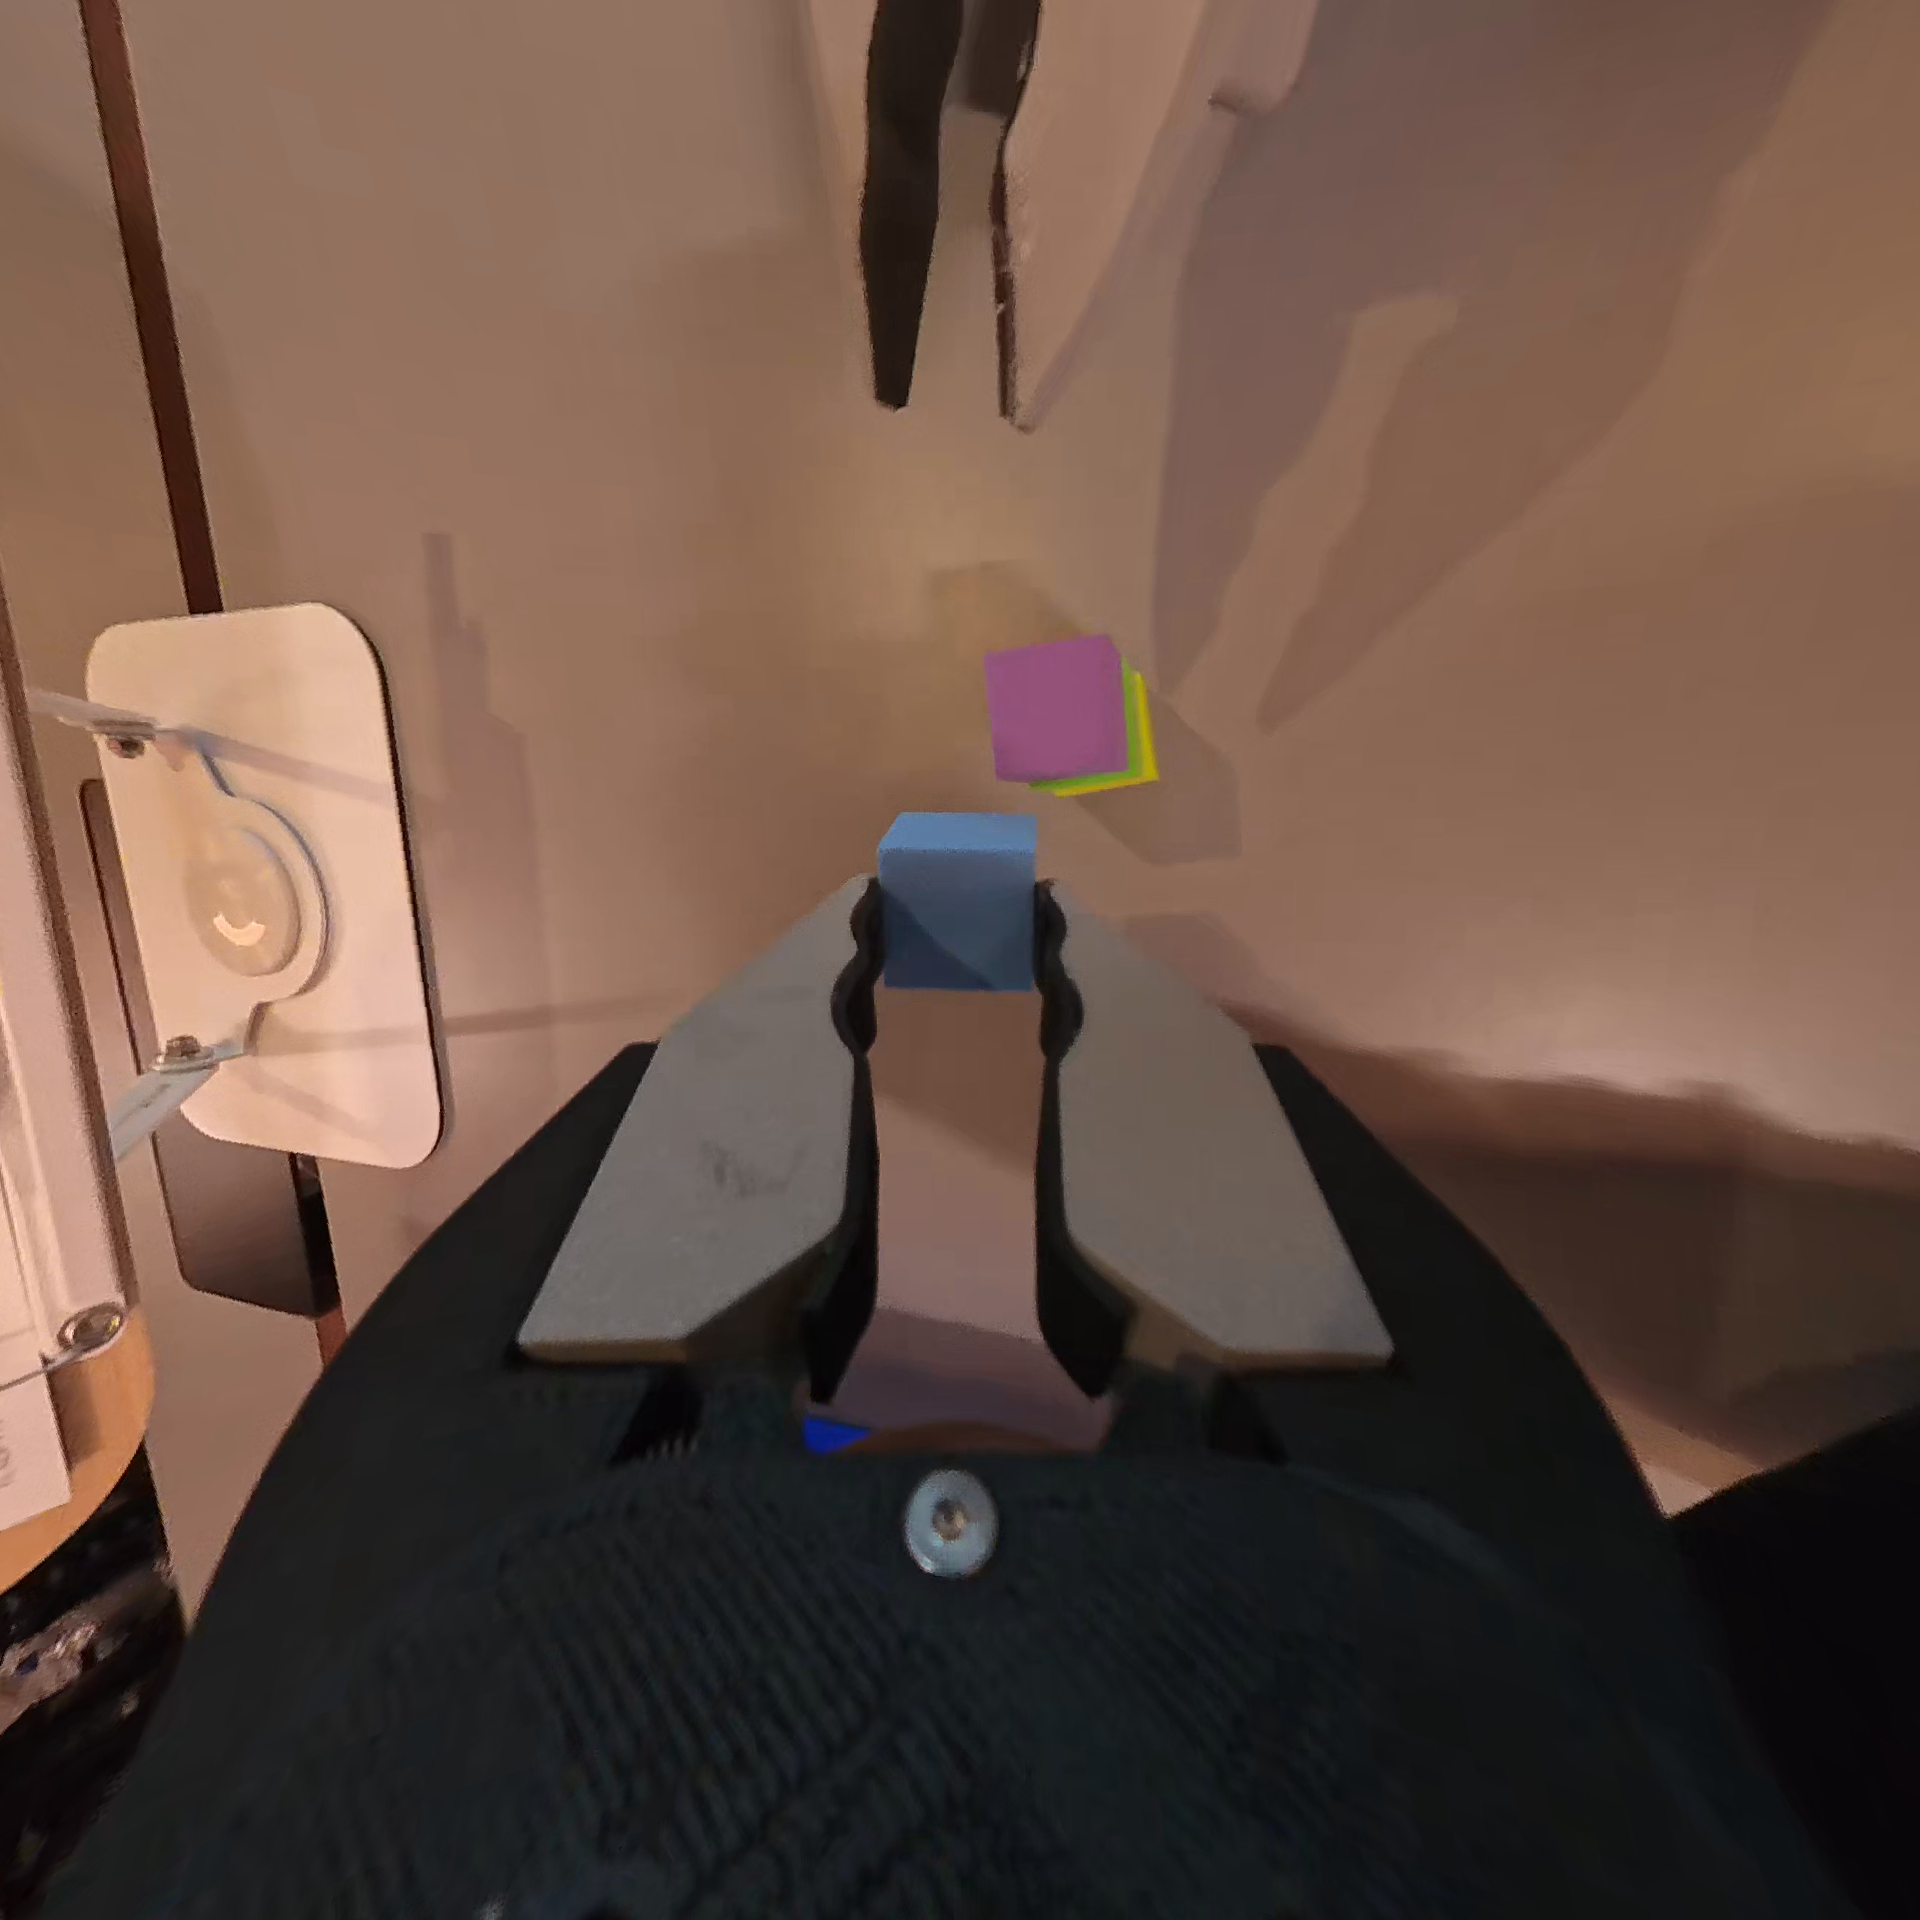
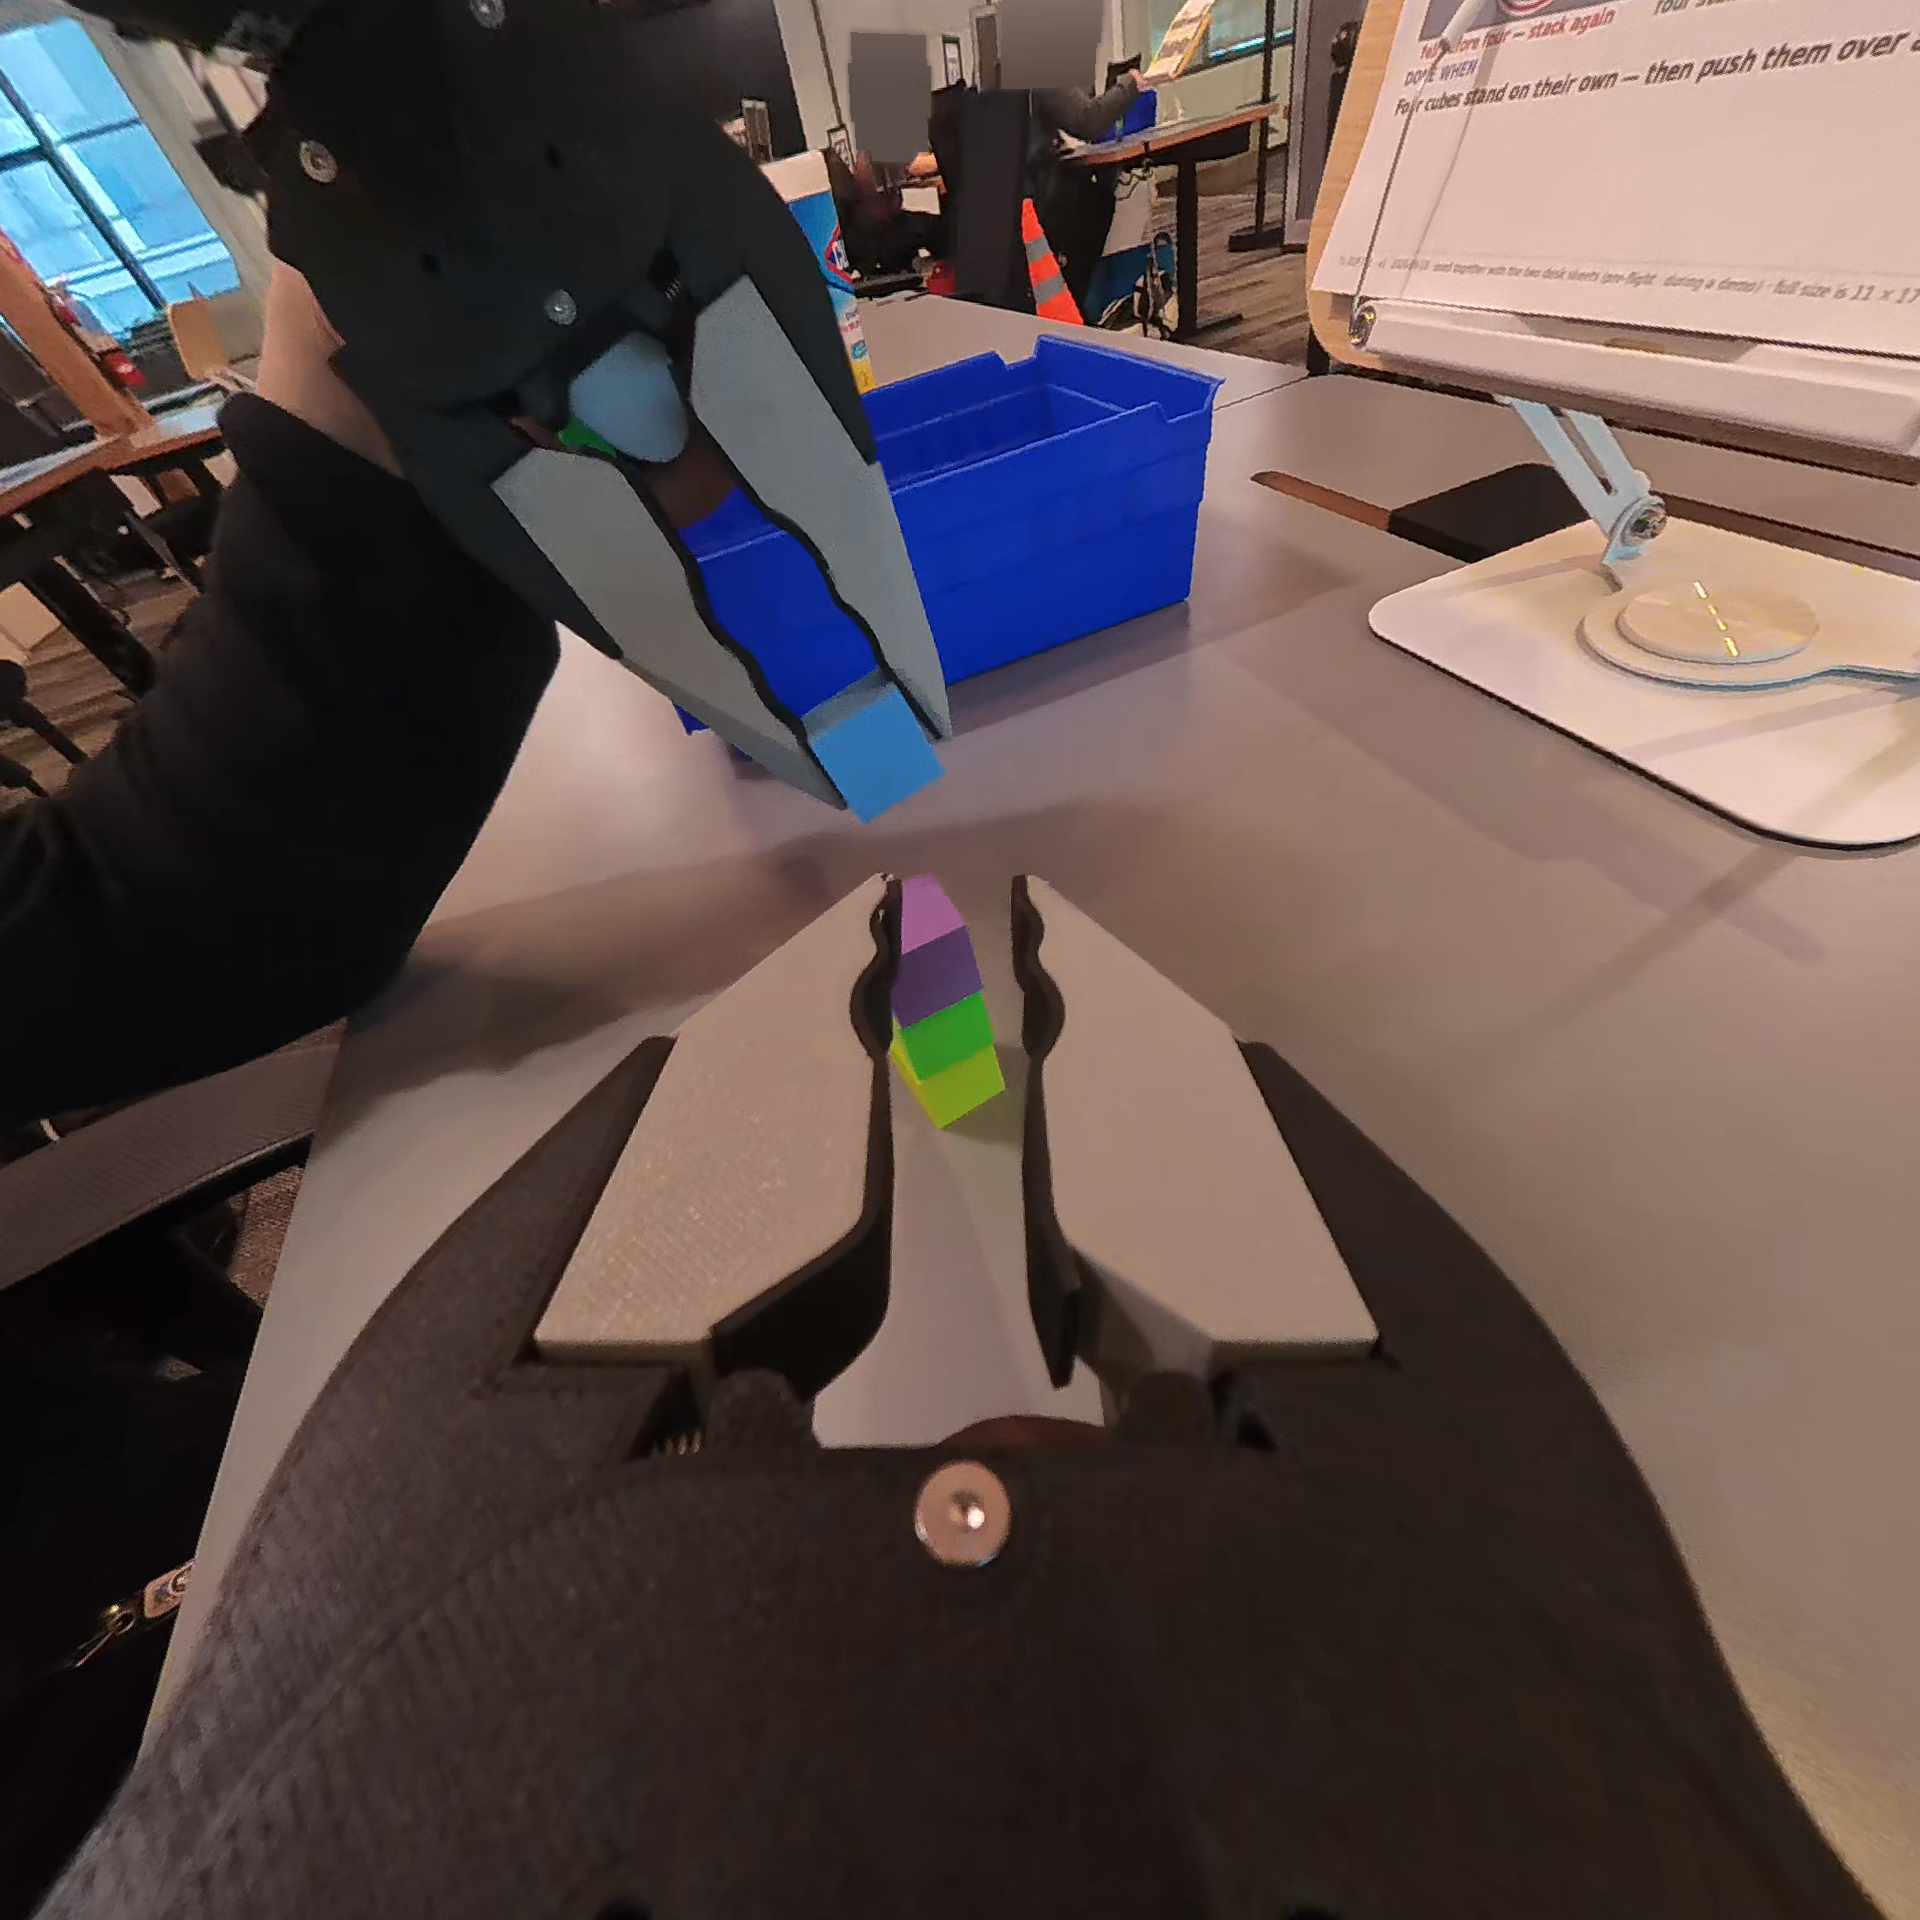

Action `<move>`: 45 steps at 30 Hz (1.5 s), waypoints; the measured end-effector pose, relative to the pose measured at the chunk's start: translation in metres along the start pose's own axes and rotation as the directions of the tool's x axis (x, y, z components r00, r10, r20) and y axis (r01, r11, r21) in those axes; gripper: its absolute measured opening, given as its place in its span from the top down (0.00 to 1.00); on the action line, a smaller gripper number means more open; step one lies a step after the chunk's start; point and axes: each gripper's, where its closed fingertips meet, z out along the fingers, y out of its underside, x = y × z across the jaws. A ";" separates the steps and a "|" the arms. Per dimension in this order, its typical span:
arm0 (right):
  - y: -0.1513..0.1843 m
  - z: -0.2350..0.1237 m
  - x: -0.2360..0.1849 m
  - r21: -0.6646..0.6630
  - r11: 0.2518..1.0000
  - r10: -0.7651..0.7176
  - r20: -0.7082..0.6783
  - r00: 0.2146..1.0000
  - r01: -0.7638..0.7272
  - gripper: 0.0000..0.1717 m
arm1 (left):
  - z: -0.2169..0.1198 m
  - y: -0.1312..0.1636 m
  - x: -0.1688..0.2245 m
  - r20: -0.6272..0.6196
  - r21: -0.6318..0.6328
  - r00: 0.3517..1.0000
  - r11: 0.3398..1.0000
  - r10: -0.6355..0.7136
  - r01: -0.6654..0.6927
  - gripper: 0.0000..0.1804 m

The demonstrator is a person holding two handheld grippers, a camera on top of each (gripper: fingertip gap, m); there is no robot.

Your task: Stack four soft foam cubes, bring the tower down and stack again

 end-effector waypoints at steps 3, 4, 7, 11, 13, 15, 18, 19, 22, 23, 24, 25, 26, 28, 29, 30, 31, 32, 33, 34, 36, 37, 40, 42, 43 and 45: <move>-0.001 -0.002 0.002 0.006 1.000 0.006 -0.001 1.000 -0.006 0.89 | -0.003 -0.010 0.002 -0.003 0.058 1.000 0.998 0.022 -0.022 0.86; -0.001 -0.002 0.002 0.006 1.000 0.005 -0.002 1.000 -0.005 0.89 | -0.005 -0.014 0.005 -0.024 0.080 0.999 0.996 0.026 -0.024 0.86; 0.000 -0.001 0.001 0.002 1.000 0.003 -0.001 1.000 -0.003 0.89 | -0.007 -0.018 0.008 -0.039 0.100 0.999 0.995 0.014 -0.010 0.86; 0.004 0.003 0.001 -0.019 1.000 -0.002 -0.002 1.000 0.002 0.89 | -0.004 -0.018 0.006 -0.048 0.097 0.999 0.995 -0.021 0.025 0.86; 0.005 0.003 0.001 -0.022 1.000 -0.001 -0.002 1.000 0.001 0.89 | -0.002 -0.018 0.006 -0.058 0.096 0.998 0.995 -0.030 0.036 0.86; 0.004 0.003 0.002 -0.019 1.000 0.000 -0.003 1.000 0.000 0.89 | -0.001 -0.018 0.006 -0.060 0.097 0.998 0.994 -0.037 0.043 0.86; 0.002 0.001 0.003 -0.008 1.000 0.004 -0.007 1.000 -0.004 0.90 | 0.001 -0.016 0.006 -0.065 0.070 0.996 0.995 -0.063 0.068 0.86; 0.001 0.000 0.003 -0.005 1.000 0.005 -0.007 1.000 -0.005 0.90 | 0.001 -0.015 0.006 -0.060 0.061 0.996 0.995 -0.070 0.074 0.86; -0.001 -0.001 0.003 0.003 1.000 0.003 -0.008 1.000 -0.002 0.90 | 0.001 -0.018 0.008 -0.050 0.044 0.996 0.996 -0.074 0.076 0.86; -0.002 -0.002 0.002 0.006 1.000 0.001 -0.009 1.000 -0.001 0.89 | 0.001 -0.020 0.008 -0.044 0.041 0.997 0.997 -0.070 0.072 0.86; -0.002 -0.002 0.002 0.009 1.000 0.000 -0.008 1.000 0.000 0.90 | 0.001 -0.022 0.009 -0.039 0.038 0.997 0.997 -0.066 0.067 0.86; -0.003 -0.003 0.001 0.011 1.000 -0.002 -0.008 1.000 0.002 0.90 | 0.002 -0.024 0.010 -0.040 0.038 0.997 0.997 -0.062 0.063 0.86; -0.004 -0.003 0.001 0.013 1.000 -0.003 -0.008 1.000 0.003 0.90 | 0.002 -0.026 0.011 -0.042 0.038 0.997 0.997 -0.059 0.060 0.86; -0.004 -0.003 0.001 0.014 1.000 -0.002 -0.006 1.000 0.002 0.90 | 0.005 -0.028 0.011 -0.044 0.032 0.997 0.997 -0.062 0.064 0.86; -0.004 -0.003 0.001 0.014 1.000 -0.001 -0.007 1.000 0.001 0.89 | 0.007 -0.028 0.010 -0.045 0.025 0.997 0.997 -0.066 0.067 0.86; -0.004 -0.004 0.001 0.014 1.000 -0.001 -0.007 1.000 0.001 0.89 | 0.008 -0.028 0.009 -0.043 0.021 0.997 0.997 -0.067 0.068 0.86; -0.004 -0.004 0.001 0.016 1.000 0.000 -0.006 1.000 0.000 0.90 | 0.009 -0.028 0.009 -0.047 0.020 0.996 0.997 -0.070 0.071 0.86; -0.004 -0.004 0.001 0.017 1.000 0.001 -0.006 1.000 -0.001 0.90 | 0.010 -0.028 0.010 -0.052 0.017 0.996 0.997 -0.070 0.071 0.86; -0.004 -0.004 0.001 0.016 1.000 0.001 -0.005 1.000 -0.001 0.90 | 0.010 -0.028 0.009 -0.051 0.010 0.996 0.998 -0.066 0.067 0.86; -0.004 -0.004 0.001 0.015 1.000 0.001 -0.005 1.000 -0.001 0.89 | 0.010 -0.027 0.009 -0.051 0.002 0.997 0.998 -0.062 0.062 0.86; -0.003 -0.002 0.001 0.010 1.000 0.002 -0.004 1.000 -0.002 0.89 | 0.010 -0.028 0.008 -0.050 -0.005 0.997 0.998 -0.059 0.059 0.86; -0.002 -0.002 0.001 0.007 1.000 0.002 -0.003 1.000 -0.002 0.89 | 0.009 -0.029 0.007 -0.049 -0.006 0.997 0.998 -0.060 0.060 0.86; 0.002 0.001 0.001 -0.007 1.000 0.001 -0.003 1.000 -0.001 0.89 | 0.010 -0.028 0.009 -0.061 -0.033 0.997 0.998 -0.057 0.055 0.86; 0.003 0.001 0.002 -0.012 1.000 0.003 -0.004 1.000 -0.003 0.89 | 0.010 -0.022 0.009 -0.059 -0.067 0.996 0.996 -0.065 0.061 0.86; 0.003 0.001 0.002 -0.011 1.000 0.004 -0.004 1.000 -0.004 0.89 | 0.009 -0.021 0.008 -0.054 -0.073 0.996 0.995 -0.070 0.066 0.86; 0.003 0.000 0.003 -0.009 1.000 0.007 -0.006 1.000 -0.007 0.89 | 0.006 -0.022 0.007 -0.050 -0.062 0.996 0.995 -0.078 0.075 0.86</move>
